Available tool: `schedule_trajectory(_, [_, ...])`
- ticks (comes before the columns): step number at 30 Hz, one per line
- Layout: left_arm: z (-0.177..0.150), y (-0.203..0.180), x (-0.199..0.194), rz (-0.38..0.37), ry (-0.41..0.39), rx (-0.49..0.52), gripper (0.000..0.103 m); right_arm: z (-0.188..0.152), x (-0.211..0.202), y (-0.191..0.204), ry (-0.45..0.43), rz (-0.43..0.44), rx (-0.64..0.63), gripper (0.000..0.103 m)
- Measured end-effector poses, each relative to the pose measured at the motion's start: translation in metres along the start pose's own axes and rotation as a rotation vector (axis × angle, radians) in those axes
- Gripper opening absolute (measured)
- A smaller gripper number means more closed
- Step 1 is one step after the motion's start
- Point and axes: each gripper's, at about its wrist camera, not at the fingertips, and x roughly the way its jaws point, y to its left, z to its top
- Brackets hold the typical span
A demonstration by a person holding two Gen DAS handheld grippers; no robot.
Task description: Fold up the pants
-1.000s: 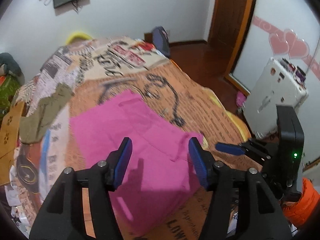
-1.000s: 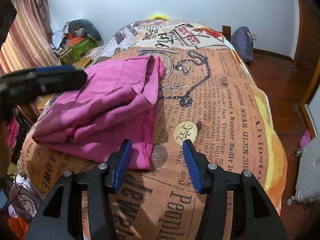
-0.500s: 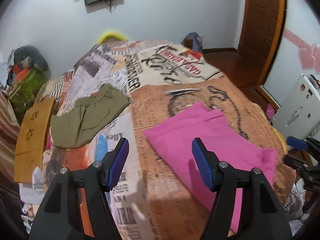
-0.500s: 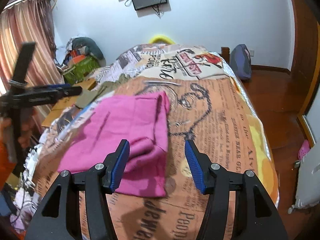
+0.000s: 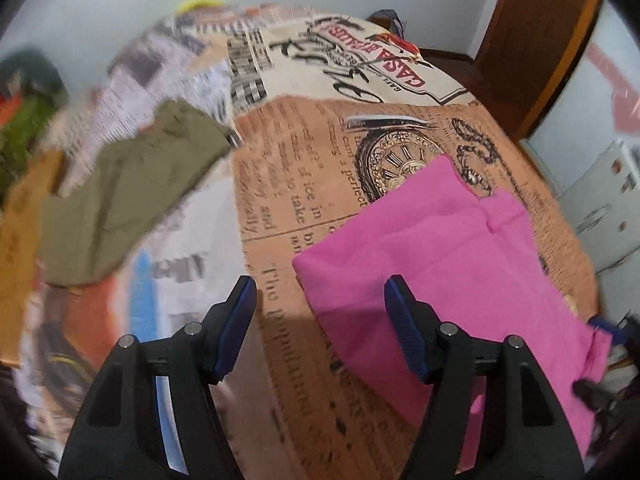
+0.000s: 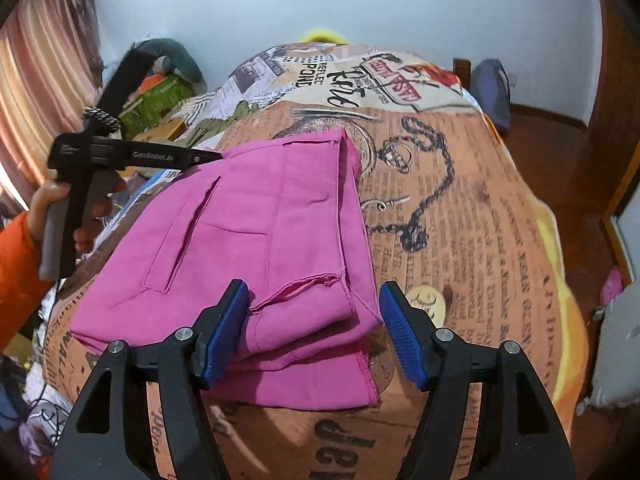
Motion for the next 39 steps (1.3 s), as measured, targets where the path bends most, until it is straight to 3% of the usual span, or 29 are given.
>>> schedule_trajectory(3, [0.001, 0.012, 0.013, -0.070, 0.010, -0.051, 0.063, -0.001, 0.001, -0.004, 0.001, 0.002, 0.028, 0.065])
schedule_trajectory(5, [0.000, 0.009, 0.013, -0.073, -0.011, -0.023, 0.051, -0.001, 0.002, -0.004, -0.002, -0.007, 0.031, 0.065])
schedule_trajectory(7, [-0.001, 0.005, 0.011, -0.109, -0.012, -0.008, 0.028, 0.000, 0.004, -0.006, 0.000, -0.012, 0.033, 0.065])
schedule_trajectory(13, [-0.008, 0.009, 0.001, -0.082, -0.023, -0.020, 0.013, 0.007, 0.011, -0.013, 0.008, -0.051, 0.010, 0.065])
schedule_trajectory(17, [-0.027, 0.022, -0.017, -0.055, -0.035, -0.041, 0.012, 0.017, 0.021, -0.019, 0.018, -0.055, -0.004, 0.065])
schedule_trajectory(22, [-0.060, 0.024, -0.053, 0.053, -0.065, -0.022, 0.012, 0.035, 0.038, -0.011, 0.037, -0.050, -0.086, 0.065])
schedule_trajectory(30, [-0.110, 0.036, -0.083, 0.074, -0.072, -0.135, 0.012, 0.059, 0.058, 0.001, 0.064, -0.029, -0.186, 0.065])
schedule_trajectory(34, [-0.135, 0.044, -0.092, 0.126, -0.069, -0.194, 0.011, 0.064, 0.059, 0.005, 0.060, -0.037, -0.210, 0.065])
schedule_trajectory(39, [-0.149, 0.065, -0.097, 0.139, -0.037, -0.240, 0.010, 0.065, 0.048, 0.007, 0.054, -0.013, -0.191, 0.054])
